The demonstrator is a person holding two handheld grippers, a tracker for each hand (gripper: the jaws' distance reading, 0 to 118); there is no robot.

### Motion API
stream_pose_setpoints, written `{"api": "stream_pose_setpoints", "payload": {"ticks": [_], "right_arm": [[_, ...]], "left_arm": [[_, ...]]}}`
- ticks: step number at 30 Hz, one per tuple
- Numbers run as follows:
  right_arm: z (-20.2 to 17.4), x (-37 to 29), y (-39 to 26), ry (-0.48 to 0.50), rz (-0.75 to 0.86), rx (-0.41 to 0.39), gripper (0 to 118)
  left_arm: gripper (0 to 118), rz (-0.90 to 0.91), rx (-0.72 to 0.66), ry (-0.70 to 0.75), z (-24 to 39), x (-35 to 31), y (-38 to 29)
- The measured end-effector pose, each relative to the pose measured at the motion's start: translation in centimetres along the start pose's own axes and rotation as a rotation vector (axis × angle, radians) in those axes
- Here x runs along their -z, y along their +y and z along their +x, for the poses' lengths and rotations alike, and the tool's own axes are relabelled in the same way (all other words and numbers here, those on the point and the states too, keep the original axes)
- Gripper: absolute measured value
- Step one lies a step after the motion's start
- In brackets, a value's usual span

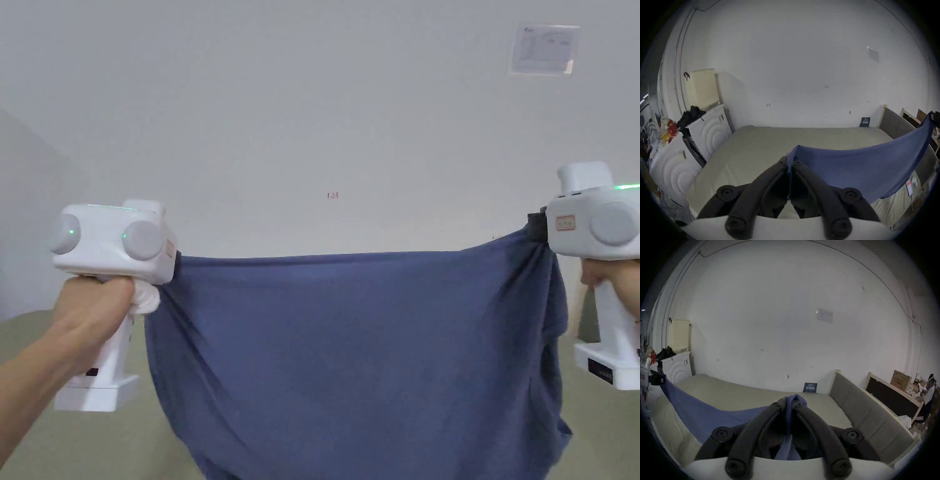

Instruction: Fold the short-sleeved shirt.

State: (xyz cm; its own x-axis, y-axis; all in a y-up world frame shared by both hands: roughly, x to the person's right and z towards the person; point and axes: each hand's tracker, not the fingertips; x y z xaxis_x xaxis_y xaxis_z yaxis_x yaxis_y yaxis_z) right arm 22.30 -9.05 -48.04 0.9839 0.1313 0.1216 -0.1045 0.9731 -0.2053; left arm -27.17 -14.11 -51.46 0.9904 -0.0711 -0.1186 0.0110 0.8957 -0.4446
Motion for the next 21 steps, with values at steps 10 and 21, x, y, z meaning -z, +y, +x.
{"api": "stream_pose_setpoints", "payload": {"ticks": [10, 21], "right_arm": [[-1.2, 10.2, 5.1, -0.044, 0.009, 0.027, 9], [-2.9, 17.3, 7.9, -0.038, 0.049, 0.056, 9]], "left_arm": [[1, 0.064, 0.039, 0.098, 2.2, 5.5, 8.7], [1, 0.061, 0.031, 0.164, 2.8, 13.9, 11.9]]}}
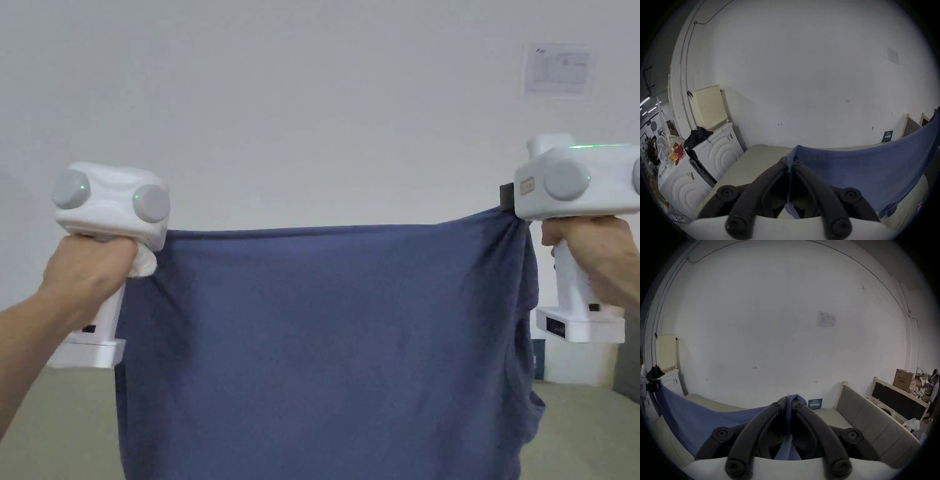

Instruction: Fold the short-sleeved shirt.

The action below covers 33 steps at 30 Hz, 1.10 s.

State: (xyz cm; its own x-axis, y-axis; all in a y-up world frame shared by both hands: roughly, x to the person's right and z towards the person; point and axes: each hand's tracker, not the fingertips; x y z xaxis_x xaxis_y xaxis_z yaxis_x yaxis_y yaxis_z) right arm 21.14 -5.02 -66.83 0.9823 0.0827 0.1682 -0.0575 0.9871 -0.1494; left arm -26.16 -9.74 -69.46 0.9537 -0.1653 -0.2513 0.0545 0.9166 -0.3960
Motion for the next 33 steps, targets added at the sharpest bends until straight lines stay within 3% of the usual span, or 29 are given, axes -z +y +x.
{"api": "stream_pose_setpoints", "payload": {"ticks": [5, 11, 14, 17, 24, 27, 31, 33], "right_arm": [[-0.7, 2.9, -3.9, -0.017, -0.050, -0.020, 9], [-2.0, 4.4, -14.1, -0.010, -0.165, -0.091, 9], [-2.4, 3.6, -19.5, 0.014, -0.206, -0.091, 9], [-2.4, 2.1, -24.5, 0.033, -0.252, -0.094, 9], [-0.8, -5.4, -32.0, 0.096, -0.322, -0.046, 9], [0.2, -10.0, -34.8, 0.111, -0.345, -0.022, 9], [2.0, -16.4, -38.5, 0.136, -0.398, 0.067, 9], [2.6, -19.5, -40.2, 0.141, -0.416, 0.046, 9]], "left_arm": [[1, -0.015, 0.031, -0.019, 1.6, 3.6, -3.1], [1, -0.089, 0.069, -0.050, 3.7, 7.9, -11.2], [1, -0.121, 0.150, -0.053, 4.5, 8.8, -16.2], [1, -0.158, 0.147, -0.086, 4.2, 8.6, -20.7], [1, -0.217, 0.177, -0.155, 1.7, 4.0, -29.2], [1, -0.244, 0.129, -0.198, -0.3, 0.6, -32.2], [1, -0.273, 0.096, -0.231, -2.7, -4.1, -36.7], [1, -0.296, 0.095, -0.236, -3.6, -6.3, -38.9]]}}
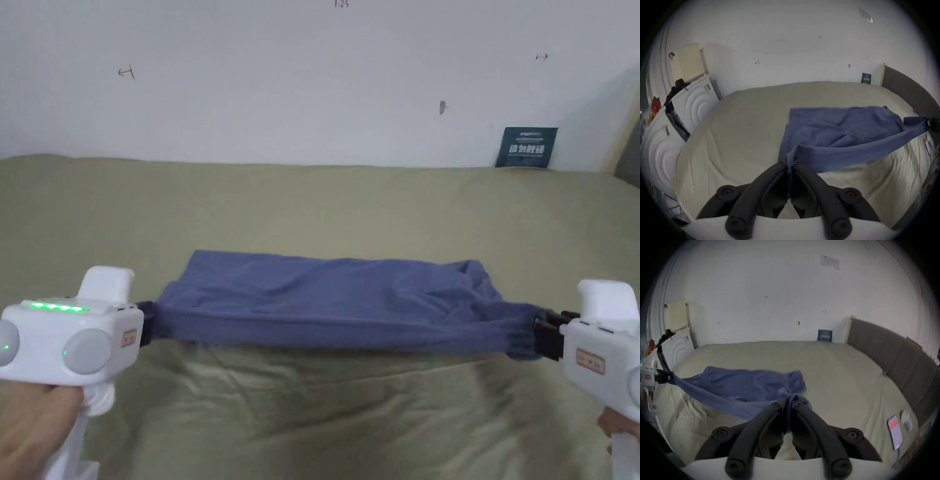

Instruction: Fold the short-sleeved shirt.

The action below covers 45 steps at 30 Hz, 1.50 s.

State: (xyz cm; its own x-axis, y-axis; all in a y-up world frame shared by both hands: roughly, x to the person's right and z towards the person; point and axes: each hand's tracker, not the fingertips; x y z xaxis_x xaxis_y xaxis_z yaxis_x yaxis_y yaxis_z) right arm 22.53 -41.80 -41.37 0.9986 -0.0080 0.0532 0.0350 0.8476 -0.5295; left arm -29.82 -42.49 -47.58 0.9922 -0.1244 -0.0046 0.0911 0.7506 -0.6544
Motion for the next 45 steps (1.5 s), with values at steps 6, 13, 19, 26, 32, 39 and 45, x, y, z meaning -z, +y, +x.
{"api": "stream_pose_setpoints", "payload": {"ticks": [6, 13, 19, 26, 32, 39, 45], "right_arm": [[1.9, -5.5, -7.5, 0.004, -0.067, 0.009, 9], [2.3, -9.5, -13.2, 0.012, -0.157, 0.001, 9], [2.7, -10.3, -15.5, 0.008, -0.194, 0.002, 9], [2.0, -9.4, -16.4, -0.013, -0.230, -0.009, 14], [1.6, -11.1, -15.8, -0.045, -0.221, 0.027, 110], [1.9, -13.6, -15.0, -0.042, -0.184, 0.014, 61], [2.0, -13.7, -15.4, -0.038, -0.183, 0.036, 6]], "left_arm": [[1, -0.055, -0.011, -0.044, -0.3, -5.3, -7.3], [1, -0.091, -0.024, -0.077, -0.5, -9.0, -13.1], [1, -0.136, -0.048, -0.095, -1.2, -9.3, -15.8], [15, -0.161, -0.073, -0.130, -1.6, -8.6, -16.6], [111, -0.134, -0.068, -0.117, -1.4, -11.4, -16.5], [27, -0.100, -0.084, -0.083, -1.5, -14.2, -16.2], [0, -0.134, -0.069, -0.071, -1.7, -13.1, -17.2]]}}
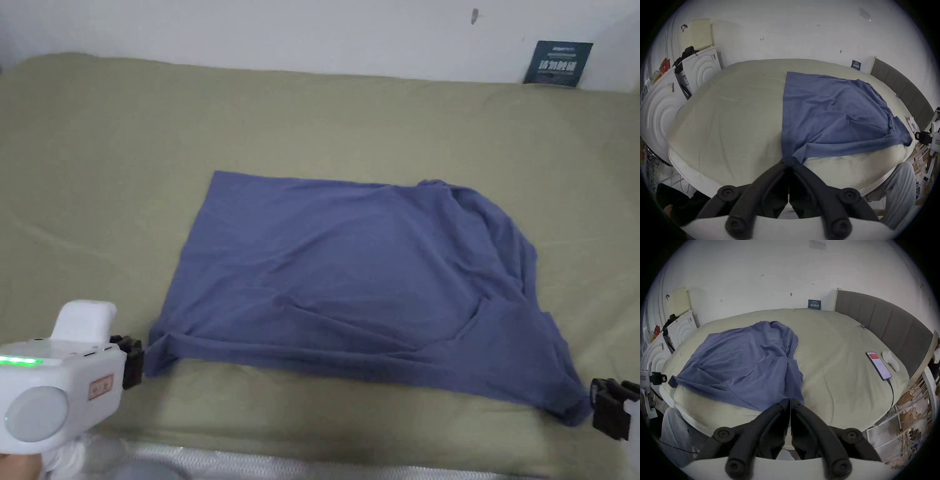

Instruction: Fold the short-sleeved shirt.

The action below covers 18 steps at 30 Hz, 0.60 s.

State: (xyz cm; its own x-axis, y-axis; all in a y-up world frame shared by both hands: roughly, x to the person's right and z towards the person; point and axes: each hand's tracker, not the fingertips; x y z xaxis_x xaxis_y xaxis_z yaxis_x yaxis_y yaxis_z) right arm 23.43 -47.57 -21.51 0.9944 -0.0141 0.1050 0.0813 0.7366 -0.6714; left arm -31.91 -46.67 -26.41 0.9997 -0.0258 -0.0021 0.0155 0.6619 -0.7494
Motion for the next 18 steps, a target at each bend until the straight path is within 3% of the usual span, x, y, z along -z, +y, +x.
{"api": "stream_pose_setpoints", "payload": {"ticks": [3, 4, 6, 10, 11, 12, 13, 14, 15, 16, 18], "right_arm": [[0.0, 0.6, -0.1, -0.007, -0.018, -0.008, 6], [-0.2, 0.6, 0.0, -0.008, -0.021, -0.012, 6], [-0.5, 0.7, 0.0, -0.012, -0.026, -0.013, 6], [0.5, 2.1, 0.0, -0.007, -0.042, -0.003, 7], [0.7, 2.4, 0.1, -0.009, -0.046, -0.001, 7], [0.7, 2.7, 0.0, -0.009, -0.052, -0.001, 7], [0.7, 2.9, 0.0, -0.009, -0.062, -0.007, 7], [0.8, 3.1, 0.0, -0.009, -0.064, -0.012, 8], [0.9, 3.2, -0.1, -0.006, -0.069, -0.018, 21], [0.8, 3.2, -0.1, -0.001, -0.075, -0.026, 51], [0.8, 3.7, -0.1, 0.010, -0.107, -0.030, 78]], "left_arm": [[3, -0.029, -0.040, -0.032, -0.5, 1.0, 0.4], [25, -0.032, -0.052, -0.037, -0.7, 1.4, 0.6], [118, -0.054, -0.032, -0.014, -0.5, 2.3, 0.9], [104, -0.100, -0.015, -0.008, 0.3, 5.8, 0.3], [93, -0.095, -0.022, -0.015, -0.1, 5.3, 0.9], [62, -0.088, -0.023, -0.012, 0.1, 5.2, 1.1], [22, -0.091, -0.019, -0.011, 0.4, 5.3, 1.3], [1, -0.092, -0.017, -0.015, 0.6, 5.5, 1.4], [1, -0.093, -0.027, -0.022, 0.4, 5.7, 1.4], [1, -0.086, -0.046, -0.034, 0.5, 5.6, 1.3], [1, -0.096, -0.043, -0.049, 0.9, 5.6, 1.4]]}}
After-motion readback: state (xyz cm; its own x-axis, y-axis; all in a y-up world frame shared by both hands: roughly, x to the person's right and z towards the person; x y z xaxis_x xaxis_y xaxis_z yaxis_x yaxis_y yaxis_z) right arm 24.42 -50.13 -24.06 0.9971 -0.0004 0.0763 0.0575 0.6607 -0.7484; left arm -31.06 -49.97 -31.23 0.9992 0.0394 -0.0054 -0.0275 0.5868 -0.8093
